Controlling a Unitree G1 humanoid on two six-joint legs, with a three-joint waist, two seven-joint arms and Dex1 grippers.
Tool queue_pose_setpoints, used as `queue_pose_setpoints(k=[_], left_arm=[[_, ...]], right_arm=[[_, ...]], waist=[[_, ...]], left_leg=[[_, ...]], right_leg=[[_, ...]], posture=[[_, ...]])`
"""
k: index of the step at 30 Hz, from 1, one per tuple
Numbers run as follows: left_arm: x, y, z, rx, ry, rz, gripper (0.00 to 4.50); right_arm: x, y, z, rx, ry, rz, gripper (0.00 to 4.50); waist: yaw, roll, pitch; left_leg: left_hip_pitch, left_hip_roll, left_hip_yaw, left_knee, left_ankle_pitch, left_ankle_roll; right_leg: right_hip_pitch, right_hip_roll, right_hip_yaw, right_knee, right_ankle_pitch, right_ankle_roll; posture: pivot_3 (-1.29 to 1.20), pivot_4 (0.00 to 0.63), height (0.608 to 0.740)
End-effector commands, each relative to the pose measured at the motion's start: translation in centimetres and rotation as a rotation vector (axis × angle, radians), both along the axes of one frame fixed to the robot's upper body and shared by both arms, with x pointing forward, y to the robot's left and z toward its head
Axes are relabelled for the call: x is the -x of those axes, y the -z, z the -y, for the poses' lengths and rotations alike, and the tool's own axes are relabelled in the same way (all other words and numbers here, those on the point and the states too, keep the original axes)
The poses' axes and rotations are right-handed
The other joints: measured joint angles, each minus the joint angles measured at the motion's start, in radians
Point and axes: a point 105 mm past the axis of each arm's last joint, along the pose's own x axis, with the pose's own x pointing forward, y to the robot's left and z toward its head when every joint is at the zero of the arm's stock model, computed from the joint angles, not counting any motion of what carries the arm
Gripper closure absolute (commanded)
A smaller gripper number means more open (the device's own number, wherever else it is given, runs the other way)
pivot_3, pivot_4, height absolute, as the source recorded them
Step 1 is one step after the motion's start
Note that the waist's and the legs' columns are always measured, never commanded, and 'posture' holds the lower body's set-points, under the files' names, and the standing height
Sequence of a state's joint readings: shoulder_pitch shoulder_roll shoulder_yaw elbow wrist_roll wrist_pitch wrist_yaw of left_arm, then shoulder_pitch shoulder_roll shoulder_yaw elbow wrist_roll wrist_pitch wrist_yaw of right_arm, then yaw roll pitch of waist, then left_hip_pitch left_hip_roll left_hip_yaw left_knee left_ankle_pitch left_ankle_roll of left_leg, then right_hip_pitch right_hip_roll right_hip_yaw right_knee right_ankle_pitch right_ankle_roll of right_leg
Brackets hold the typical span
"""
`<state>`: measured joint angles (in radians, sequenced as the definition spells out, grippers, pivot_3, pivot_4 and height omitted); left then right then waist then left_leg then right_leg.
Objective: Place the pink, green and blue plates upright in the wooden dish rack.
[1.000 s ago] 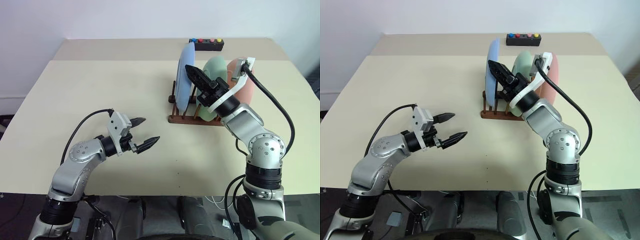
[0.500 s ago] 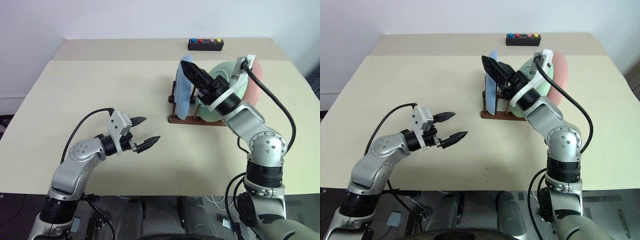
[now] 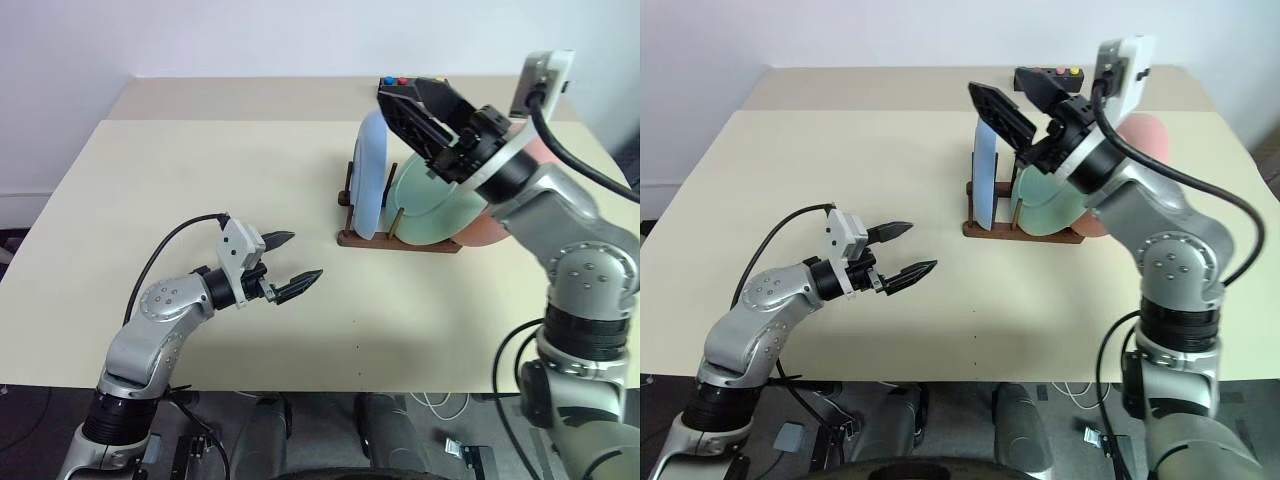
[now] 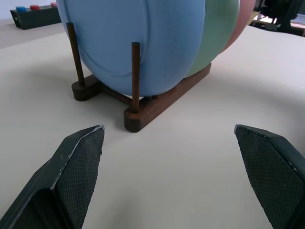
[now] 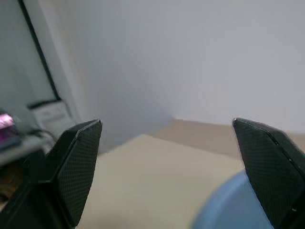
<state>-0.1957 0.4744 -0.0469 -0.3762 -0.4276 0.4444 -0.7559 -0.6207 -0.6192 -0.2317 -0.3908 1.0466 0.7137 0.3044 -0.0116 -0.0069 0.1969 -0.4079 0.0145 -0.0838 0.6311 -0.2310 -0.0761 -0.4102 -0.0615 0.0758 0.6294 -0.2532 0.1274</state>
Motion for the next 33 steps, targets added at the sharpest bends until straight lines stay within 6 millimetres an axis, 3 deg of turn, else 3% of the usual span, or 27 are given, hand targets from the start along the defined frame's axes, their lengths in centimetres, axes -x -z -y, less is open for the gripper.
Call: queue_pose_setpoints(k=[1, 6, 9, 14, 21, 27, 33], left_arm=[[0.4, -0.9, 0.4, 0.016, 0.028, 0.037, 0.00], [0.5, -0.6, 1.0, 0.007, 0.070, 0.026, 0.00], [0.3, -0.5, 1.5, 0.008, 0.098, 0.022, 0.00], [0.2, -0.6, 2.2, 0.005, 0.144, 0.025, 0.00], [0.2, -0.7, 2.7, 0.005, 0.168, 0.033, 0.00], [0.3, -0.7, 2.9, 0.007, 0.167, 0.036, 0.00], [0.5, -0.7, 2.7, 0.009, 0.151, 0.040, 0.00]], right_arm=[[1.3, -0.8, 3.3, 0.076, 0.085, 0.065, 1.86], [2.0, 0.5, 7.7, 0.204, 0.238, 0.024, 4.47], [2.5, 2.1, 9.4, 0.335, 0.317, -0.030, 4.47], [3.1, 5.0, 10.1, 0.557, 0.366, -0.083, 4.47], [2.6, 7.7, 10.0, 0.685, 0.382, -0.120, 4.47], [2.0, 8.1, 9.2, 0.702, 0.359, -0.100, 4.47], [1.5, 7.2, 6.7, 0.685, 0.282, -0.029, 4.47]], waist=[[-0.001, 0.000, 0.000], [-0.007, 0.000, 0.000], [-0.004, 0.000, 0.000], [-0.006, -0.001, 0.000], [-0.005, -0.001, 0.000], [-0.004, -0.001, 0.000], [-0.006, -0.001, 0.000]], left_leg=[[0.000, 0.000, 0.000, 0.000, 0.000, 0.000], [0.001, 0.000, 0.001, 0.000, 0.000, 0.000], [0.000, 0.000, 0.001, 0.000, 0.000, 0.000], [0.000, 0.000, 0.001, 0.001, 0.000, 0.000], [0.001, 0.000, 0.002, 0.001, 0.000, 0.000], [0.000, 0.000, 0.002, 0.001, 0.000, 0.000], [0.001, 0.000, 0.002, 0.001, 0.000, 0.000]], right_leg=[[0.000, 0.000, 0.000, 0.000, 0.000, 0.000], [0.000, 0.000, 0.001, 0.000, 0.000, 0.000], [0.000, 0.000, 0.001, 0.000, 0.000, 0.000], [0.000, 0.000, 0.001, 0.000, 0.000, 0.000], [0.000, 0.000, 0.001, 0.000, 0.000, 0.000], [0.000, 0.000, 0.001, 0.000, 0.000, 0.000], [0.000, 0.000, 0.001, 0.000, 0.000, 0.000]], posture=[[0.00, 0.150, 0.730], [0.00, 0.150, 0.730], [0.00, 0.150, 0.730], [0.00, 0.150, 0.730], [0.00, 0.150, 0.730], [0.00, 0.150, 0.730], [0.00, 0.150, 0.730]])
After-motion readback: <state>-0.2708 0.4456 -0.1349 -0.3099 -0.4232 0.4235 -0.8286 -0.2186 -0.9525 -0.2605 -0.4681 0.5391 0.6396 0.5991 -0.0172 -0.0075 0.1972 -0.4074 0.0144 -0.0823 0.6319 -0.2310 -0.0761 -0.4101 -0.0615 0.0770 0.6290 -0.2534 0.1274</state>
